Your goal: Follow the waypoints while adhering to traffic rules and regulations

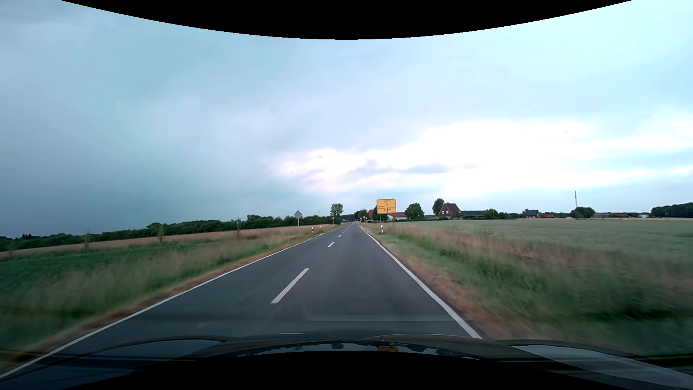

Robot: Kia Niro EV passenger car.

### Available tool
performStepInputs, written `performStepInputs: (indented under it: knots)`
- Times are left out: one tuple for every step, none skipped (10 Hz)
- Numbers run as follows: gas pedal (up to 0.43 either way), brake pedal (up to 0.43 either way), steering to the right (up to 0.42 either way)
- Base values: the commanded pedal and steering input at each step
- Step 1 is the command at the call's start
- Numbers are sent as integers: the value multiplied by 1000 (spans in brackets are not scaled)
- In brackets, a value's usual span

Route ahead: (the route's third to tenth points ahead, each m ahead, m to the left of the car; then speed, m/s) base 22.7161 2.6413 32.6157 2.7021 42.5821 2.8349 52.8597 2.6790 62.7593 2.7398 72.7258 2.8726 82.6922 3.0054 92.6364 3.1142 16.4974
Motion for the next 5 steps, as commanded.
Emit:
performStepInputs:
  knots:
    - [157, 0, -4]
    - [150, 0, -4]
    - [138, 0, -4]
    - [138, 0, -4]
    - [138, 0, -4]
